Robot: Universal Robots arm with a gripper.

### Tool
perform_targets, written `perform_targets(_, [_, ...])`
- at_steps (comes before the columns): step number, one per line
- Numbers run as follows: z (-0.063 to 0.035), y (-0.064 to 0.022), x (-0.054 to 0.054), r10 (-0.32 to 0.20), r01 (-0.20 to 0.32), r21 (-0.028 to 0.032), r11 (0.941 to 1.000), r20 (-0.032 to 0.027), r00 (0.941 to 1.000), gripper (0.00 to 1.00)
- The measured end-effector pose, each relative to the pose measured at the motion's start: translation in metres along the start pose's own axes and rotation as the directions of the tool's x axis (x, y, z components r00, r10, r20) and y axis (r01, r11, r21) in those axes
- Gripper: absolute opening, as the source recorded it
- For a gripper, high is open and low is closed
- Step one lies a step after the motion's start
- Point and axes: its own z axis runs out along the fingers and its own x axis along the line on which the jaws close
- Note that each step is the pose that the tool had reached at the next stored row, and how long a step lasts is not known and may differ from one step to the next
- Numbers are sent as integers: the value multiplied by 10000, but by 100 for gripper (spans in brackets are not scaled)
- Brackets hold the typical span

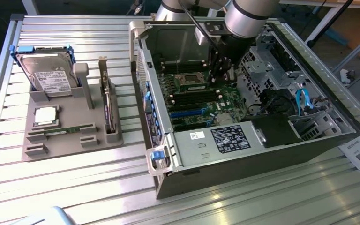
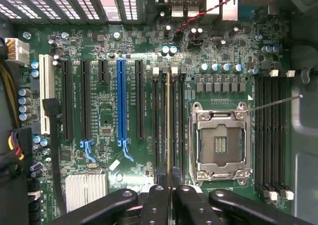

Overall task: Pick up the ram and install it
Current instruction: 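Insert the ram into the slot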

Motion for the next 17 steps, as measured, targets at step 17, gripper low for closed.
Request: perform_targets(17, [150,-2,10,-3,3,45,10000,-1,10000,12])
